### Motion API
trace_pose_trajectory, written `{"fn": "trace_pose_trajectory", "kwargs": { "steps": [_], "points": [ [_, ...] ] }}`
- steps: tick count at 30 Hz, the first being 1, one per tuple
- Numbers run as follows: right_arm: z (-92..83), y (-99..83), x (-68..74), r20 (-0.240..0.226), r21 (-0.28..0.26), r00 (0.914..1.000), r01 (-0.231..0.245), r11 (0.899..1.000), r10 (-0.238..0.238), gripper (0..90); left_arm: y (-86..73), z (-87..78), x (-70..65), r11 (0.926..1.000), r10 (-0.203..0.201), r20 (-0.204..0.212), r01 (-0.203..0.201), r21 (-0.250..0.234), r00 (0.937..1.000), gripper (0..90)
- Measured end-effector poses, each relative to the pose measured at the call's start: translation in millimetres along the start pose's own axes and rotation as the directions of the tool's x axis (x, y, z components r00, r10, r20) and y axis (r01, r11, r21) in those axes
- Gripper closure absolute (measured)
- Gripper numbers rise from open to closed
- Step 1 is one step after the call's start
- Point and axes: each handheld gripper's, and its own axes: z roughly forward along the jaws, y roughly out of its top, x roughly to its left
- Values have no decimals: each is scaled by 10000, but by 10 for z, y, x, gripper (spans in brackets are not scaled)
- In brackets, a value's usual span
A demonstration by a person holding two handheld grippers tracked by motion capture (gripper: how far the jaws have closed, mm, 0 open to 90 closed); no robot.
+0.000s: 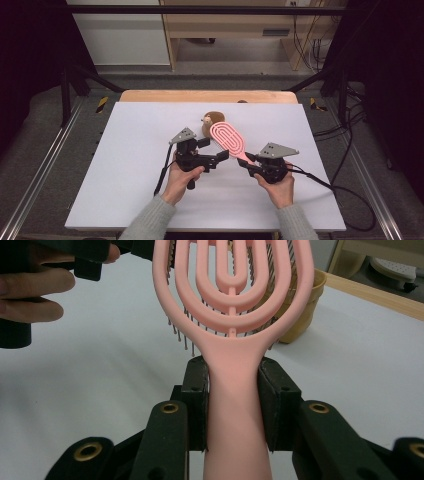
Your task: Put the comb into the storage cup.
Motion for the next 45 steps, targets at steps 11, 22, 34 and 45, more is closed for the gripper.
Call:
{"fn": "trace_pose_trajectory", "kwargs": {
  "steps": [11, 22, 34, 45],
  "points": [
    [-2, 1, 4, -5, -28, 10000, 42, 10000, -42, 686, -14, 97, -7, 9996, -274, -85, 273, -75, 9996, 52],
    [12, 22, 54, 13, -14, 9995, 303, 9995, -303, 686, -24, 154, -16, 9986, -507, -164, 504, -175, 9986, 140],
    [8, 28, 65, 8, -72, 9994, 355, 9993, -355, 685, -24, 158, -22, 9950, -902, -440, 882, -465, 9949, 300],
    [20, 23, 69, -48, -91, 9995, 321, 9994, -321, 686, -26, 148, -25, 9909, -1259, -394, 1238, -535, 9913, 361]
  ]
}}
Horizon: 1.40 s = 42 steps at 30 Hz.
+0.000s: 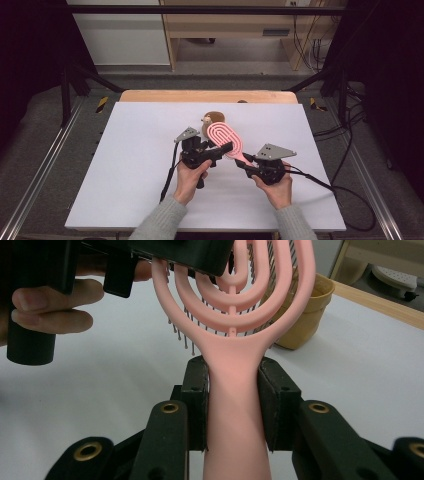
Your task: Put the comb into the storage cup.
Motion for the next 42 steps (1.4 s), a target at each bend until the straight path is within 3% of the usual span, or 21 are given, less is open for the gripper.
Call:
{"fn": "trace_pose_trajectory", "kwargs": {
  "steps": [20, 42],
  "points": [
    [22, -5, 6, -37, 97, 10000, -33, 9999, 33, 688, -3, -32, -41, 9976, -627, 62, 628, -281, 9980, 491],
    [39, -9, 12, -126, 98, 9999, -47, 9999, 49, 699, -17, -65, -123, 9965, -616, 480, 641, -533, 9969, 617]
  ]
}}
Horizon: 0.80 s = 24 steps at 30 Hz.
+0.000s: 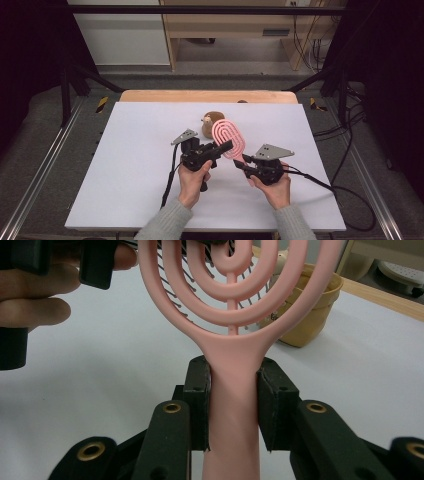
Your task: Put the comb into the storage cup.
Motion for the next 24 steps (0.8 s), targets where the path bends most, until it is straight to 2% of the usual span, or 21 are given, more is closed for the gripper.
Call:
{"fn": "trace_pose_trajectory", "kwargs": {
  "steps": [6, 12, 24],
  "points": [
    [1, -1, 0, -55, -10, 10000, -17, 10000, 17, 700, 2, -8, -14, 10000, 34, 69, -34, 15, 10000, 626],
    [2, 1, 0, -170, -50, 9998, -52, 10000, 51, 700, 0, -23, -34, 9996, 287, 164, -287, -44, 9995, 631],
    [-4, 6, -3, -364, -140, 9993, -121, 9998, 116, 693, 5, -43, -66, 9984, 550, 252, -547, -132, 9982, 634]
  ]
}}
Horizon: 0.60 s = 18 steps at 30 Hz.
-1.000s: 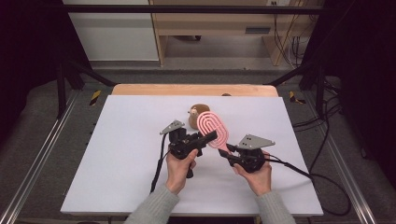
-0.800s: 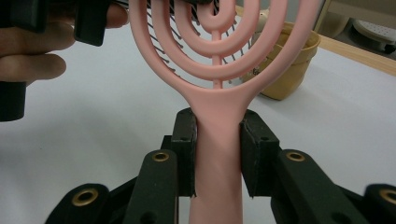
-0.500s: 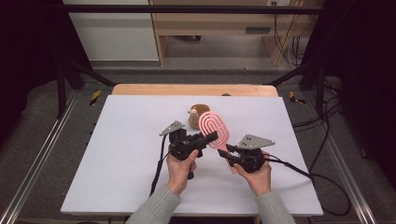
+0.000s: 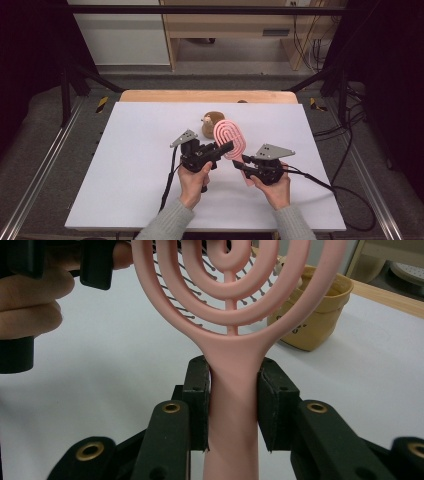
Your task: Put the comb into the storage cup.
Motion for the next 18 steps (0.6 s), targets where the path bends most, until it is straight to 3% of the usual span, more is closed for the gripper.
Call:
{"fn": "trace_pose_trajectory", "kwargs": {
  "steps": [11, 18],
  "points": [
    [1, 1, -7, -74, -19, 9999, -94, 10000, 94, 638, 25, -1, -52, 9989, 476, -155, -475, 58, 9987, 636],
    [-14, 13, -25, -129, -289, 9996, -253, 9993, 249, 484, 71, -20, -19, 9979, 647, -494, -645, 46, 9967, 636]
  ]
}}
